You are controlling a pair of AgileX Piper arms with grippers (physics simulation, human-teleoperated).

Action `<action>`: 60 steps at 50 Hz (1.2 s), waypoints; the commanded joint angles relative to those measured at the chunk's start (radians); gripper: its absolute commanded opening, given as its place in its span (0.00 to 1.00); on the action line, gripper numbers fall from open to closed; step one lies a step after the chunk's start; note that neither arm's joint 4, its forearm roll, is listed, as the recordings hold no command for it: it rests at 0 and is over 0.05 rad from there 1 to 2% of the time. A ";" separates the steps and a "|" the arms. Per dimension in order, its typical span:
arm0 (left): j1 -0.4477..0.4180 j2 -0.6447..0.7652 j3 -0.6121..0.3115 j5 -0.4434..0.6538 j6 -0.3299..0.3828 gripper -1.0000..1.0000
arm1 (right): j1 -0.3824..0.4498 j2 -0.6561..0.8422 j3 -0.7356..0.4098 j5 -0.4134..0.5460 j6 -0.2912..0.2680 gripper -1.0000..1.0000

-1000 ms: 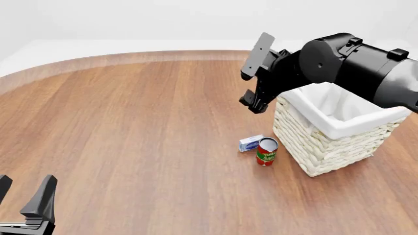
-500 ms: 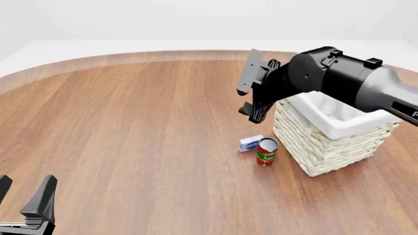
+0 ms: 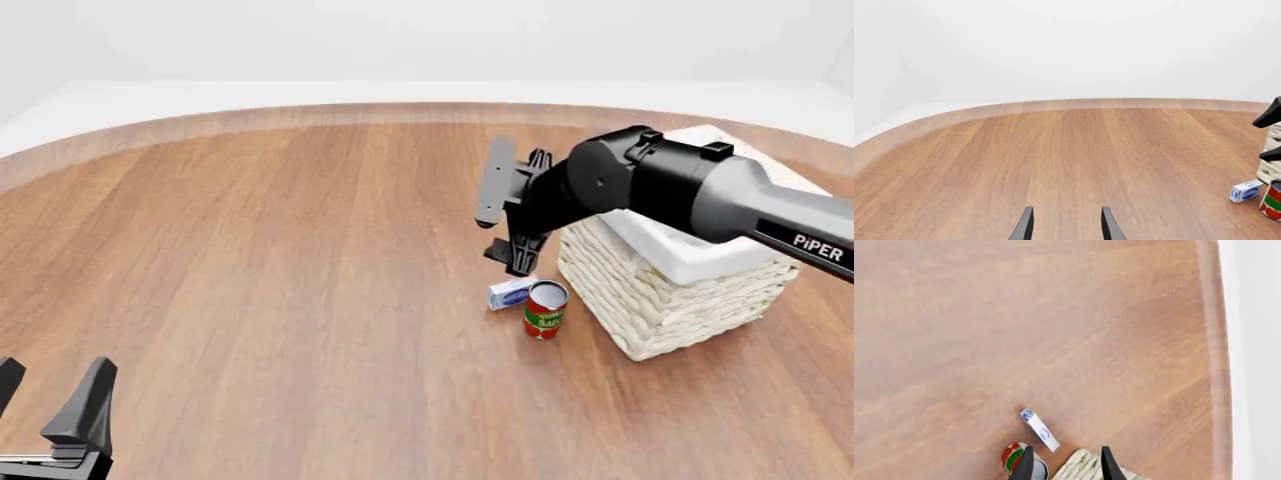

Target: Pick up the alphabet soup and the cream cheese box, and put them in the basket.

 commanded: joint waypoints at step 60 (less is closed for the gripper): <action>0.000 0.000 0.000 0.000 0.000 1.00 | 0.005 0.221 -0.115 0.094 -0.106 1.00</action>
